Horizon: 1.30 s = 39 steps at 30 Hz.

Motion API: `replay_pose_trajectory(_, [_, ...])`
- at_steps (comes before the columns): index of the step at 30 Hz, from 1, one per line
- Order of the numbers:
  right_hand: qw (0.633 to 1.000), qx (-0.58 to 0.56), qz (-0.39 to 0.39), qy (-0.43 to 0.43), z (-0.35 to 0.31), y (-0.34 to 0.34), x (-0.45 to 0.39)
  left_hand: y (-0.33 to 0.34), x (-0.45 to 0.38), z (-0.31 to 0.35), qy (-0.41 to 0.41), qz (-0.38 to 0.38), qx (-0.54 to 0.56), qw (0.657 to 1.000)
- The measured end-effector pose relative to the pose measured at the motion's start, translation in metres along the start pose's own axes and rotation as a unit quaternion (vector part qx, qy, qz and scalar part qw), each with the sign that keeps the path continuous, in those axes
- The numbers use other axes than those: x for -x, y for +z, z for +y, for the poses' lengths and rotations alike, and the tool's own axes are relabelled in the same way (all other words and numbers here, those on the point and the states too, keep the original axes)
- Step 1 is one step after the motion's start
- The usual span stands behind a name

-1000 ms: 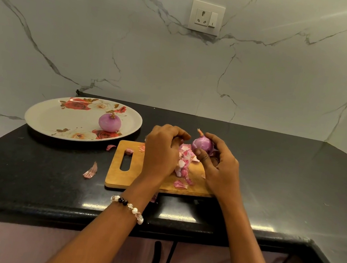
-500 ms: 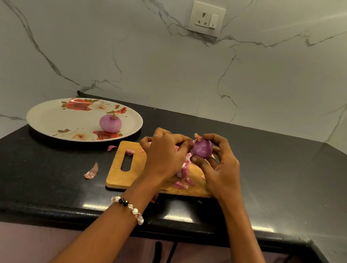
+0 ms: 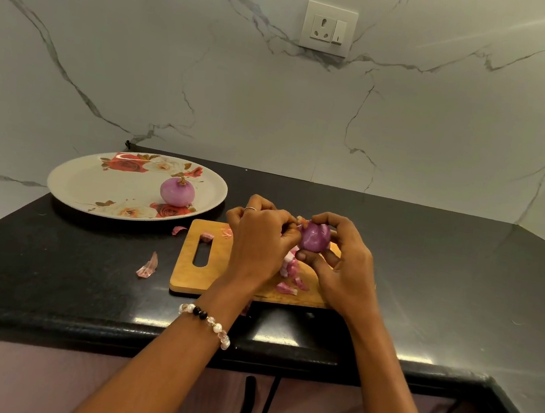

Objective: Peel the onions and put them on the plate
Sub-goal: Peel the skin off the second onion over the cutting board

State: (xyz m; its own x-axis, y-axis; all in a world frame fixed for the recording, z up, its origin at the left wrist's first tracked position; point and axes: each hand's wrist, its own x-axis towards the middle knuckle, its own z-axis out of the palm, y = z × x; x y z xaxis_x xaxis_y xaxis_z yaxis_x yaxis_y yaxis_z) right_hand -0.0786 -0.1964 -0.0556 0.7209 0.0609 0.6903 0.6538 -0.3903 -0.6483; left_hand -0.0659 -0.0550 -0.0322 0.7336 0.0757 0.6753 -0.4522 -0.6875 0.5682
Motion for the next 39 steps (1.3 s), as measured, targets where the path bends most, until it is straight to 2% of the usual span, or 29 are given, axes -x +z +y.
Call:
replay_pose_trajectory(5, [1.0, 0.005, 0.009, -0.005, 0.0, 0.001, 0.0, 0.001, -0.002, -0.002, -0.022, 0.01, 0.006, 1.0])
replay_pose_trajectory(10, [0.998, -0.061, 0.008, 0.016, 0.001, 0.0, -0.001, -0.002, -0.001, 0.001, -0.025, 0.022, 0.058, 0.998])
replay_pose_trajectory(16, [0.984, -0.165, 0.025, 0.068, -0.009, -0.002, -0.002, -0.003, -0.001, 0.0, 0.031, 0.059, 0.074, 0.995])
replay_pose_trajectory(22, [0.965, -0.229, 0.051, 0.116, -0.015, -0.001, -0.003, 0.003, 0.0, -0.001, 0.088, 0.091, 0.008, 0.992])
replay_pose_trajectory(25, [0.942, -0.302, 0.074, 0.124, -0.016, -0.004, -0.002, 0.001, -0.003, -0.004, 0.004, 0.119, 0.028, 0.993])
replay_pose_trajectory(27, [0.944, -0.292, 0.092, 0.126, -0.017, -0.006, -0.002, 0.001, -0.004, -0.005, -0.014, 0.137, 0.027, 0.99])
replay_pose_trajectory(30, [0.964, -0.222, 0.086, 0.122, -0.014, -0.004, -0.003, 0.003, -0.001, -0.005, 0.033, 0.137, -0.016, 0.99])
replay_pose_trajectory(35, [0.978, -0.162, 0.076, 0.111, -0.012, -0.003, -0.004, 0.004, -0.003, -0.009, 0.006, 0.127, -0.005, 0.992])
replay_pose_trajectory(37, [0.98, -0.149, 0.072, 0.11, -0.012, -0.004, -0.003, 0.005, -0.003, -0.008, 0.004, 0.118, 0.021, 0.993])
replay_pose_trajectory(39, [0.98, -0.149, 0.06, 0.113, -0.012, -0.003, -0.003, 0.004, -0.004, -0.007, 0.037, 0.098, 0.079, 0.991])
